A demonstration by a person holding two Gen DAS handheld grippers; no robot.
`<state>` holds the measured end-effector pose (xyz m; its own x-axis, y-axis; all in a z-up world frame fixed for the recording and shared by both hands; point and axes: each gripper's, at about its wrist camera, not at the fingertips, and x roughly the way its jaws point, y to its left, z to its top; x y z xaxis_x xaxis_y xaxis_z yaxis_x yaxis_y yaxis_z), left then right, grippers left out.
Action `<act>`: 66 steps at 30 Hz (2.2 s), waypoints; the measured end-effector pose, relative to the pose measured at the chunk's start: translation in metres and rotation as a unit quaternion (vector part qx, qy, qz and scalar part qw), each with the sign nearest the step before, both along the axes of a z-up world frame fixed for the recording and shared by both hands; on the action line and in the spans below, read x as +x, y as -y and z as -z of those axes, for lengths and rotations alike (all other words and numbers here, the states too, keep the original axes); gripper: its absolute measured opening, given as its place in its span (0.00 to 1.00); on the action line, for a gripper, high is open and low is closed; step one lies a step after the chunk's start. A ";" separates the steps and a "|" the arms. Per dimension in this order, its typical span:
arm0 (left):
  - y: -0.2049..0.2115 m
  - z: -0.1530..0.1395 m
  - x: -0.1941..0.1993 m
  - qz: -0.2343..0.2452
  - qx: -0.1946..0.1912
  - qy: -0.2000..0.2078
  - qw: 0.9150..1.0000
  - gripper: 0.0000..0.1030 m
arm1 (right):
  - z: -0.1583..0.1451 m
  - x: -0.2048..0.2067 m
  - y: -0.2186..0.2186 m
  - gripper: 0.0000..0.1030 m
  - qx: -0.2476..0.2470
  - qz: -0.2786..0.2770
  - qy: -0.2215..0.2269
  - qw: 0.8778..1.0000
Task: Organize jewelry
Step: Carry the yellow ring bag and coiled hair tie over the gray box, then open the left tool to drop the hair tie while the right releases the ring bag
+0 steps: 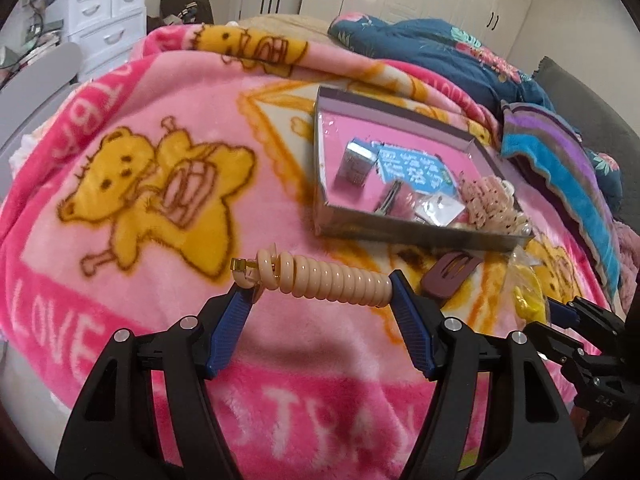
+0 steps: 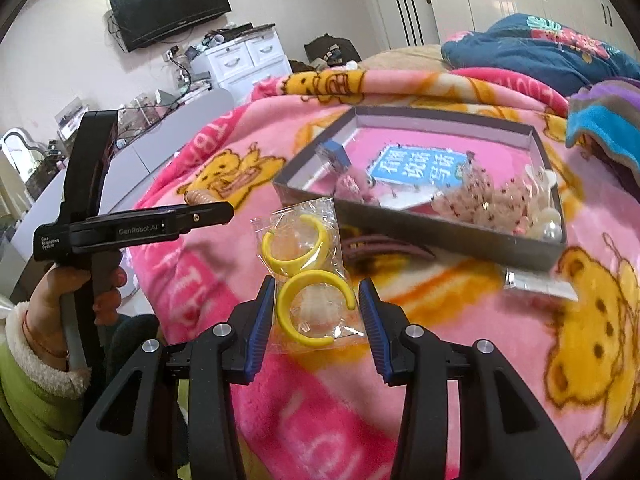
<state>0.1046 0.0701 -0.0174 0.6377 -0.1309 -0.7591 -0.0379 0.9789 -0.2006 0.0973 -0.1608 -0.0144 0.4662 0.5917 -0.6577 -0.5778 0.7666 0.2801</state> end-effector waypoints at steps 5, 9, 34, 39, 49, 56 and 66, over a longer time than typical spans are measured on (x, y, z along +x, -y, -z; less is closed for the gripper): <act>0.005 -0.016 0.002 0.001 0.001 0.020 1.000 0.59 | -0.012 0.008 0.002 0.40 0.013 0.006 0.015 1.000; 0.010 -0.027 0.008 0.005 0.003 0.032 0.999 0.59 | -0.020 0.017 0.009 0.40 0.021 0.017 0.026 0.999; 0.066 -0.045 0.078 0.058 0.019 0.049 0.997 0.59 | -0.054 0.083 0.071 0.40 0.034 0.110 0.075 0.990; 0.074 -0.039 0.092 0.066 0.018 0.042 0.997 0.59 | -0.053 0.094 0.077 0.40 0.030 0.123 0.074 0.989; 0.084 -0.020 0.114 0.078 0.013 0.021 0.997 0.59 | -0.037 0.117 0.080 0.40 0.018 0.141 0.057 0.988; 0.088 -0.010 0.124 0.085 0.010 0.014 0.996 0.59 | -0.022 0.131 0.080 0.40 0.006 0.154 0.042 0.987; 0.087 -0.003 0.130 0.085 0.006 0.007 0.996 0.62 | -0.005 0.145 0.076 0.40 -0.006 0.160 0.026 0.987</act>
<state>0.2349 -0.0174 -0.0142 0.6178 -0.2284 -0.7524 0.1310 0.9734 -0.1880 0.2424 -0.2373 -0.0099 0.6608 0.4009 -0.6345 -0.3194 0.9152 0.2456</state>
